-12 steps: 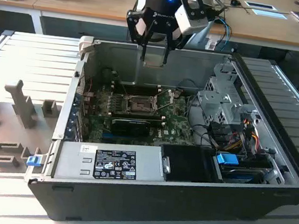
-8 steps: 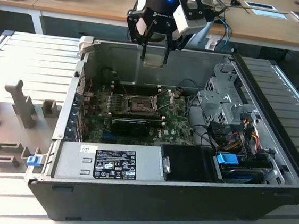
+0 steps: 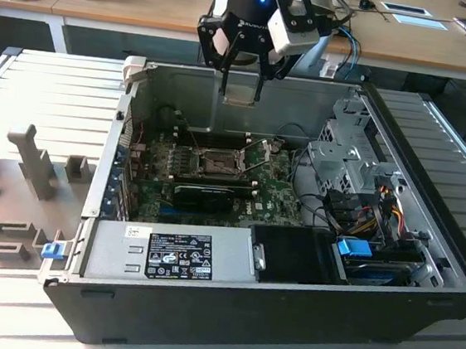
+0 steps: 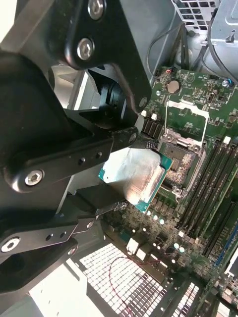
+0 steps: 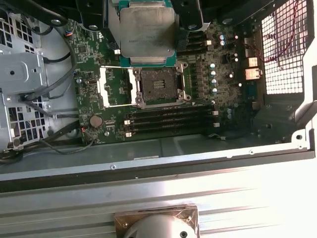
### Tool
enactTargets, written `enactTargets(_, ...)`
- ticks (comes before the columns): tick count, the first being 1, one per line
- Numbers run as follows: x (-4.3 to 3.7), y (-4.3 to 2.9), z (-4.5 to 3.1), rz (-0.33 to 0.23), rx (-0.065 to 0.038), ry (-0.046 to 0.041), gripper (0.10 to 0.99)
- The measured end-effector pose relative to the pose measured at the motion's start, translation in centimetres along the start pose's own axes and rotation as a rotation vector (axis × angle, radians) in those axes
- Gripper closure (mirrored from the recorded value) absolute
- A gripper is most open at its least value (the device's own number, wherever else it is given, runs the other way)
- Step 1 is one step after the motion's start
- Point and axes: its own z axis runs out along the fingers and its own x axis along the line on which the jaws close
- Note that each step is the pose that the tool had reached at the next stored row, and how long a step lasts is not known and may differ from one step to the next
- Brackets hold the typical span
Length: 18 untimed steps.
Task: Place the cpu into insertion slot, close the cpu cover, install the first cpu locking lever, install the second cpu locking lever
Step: 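Place the cpu into insertion slot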
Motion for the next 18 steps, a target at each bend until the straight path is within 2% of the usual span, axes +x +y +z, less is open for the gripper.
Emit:
enactTargets(10,0.0,-0.01,0.1,0.001,0.0,-0.0001,0.557)
enactTargets(18,0.0,-0.01,0.13,0.031,-0.001,-0.0028,0.557)
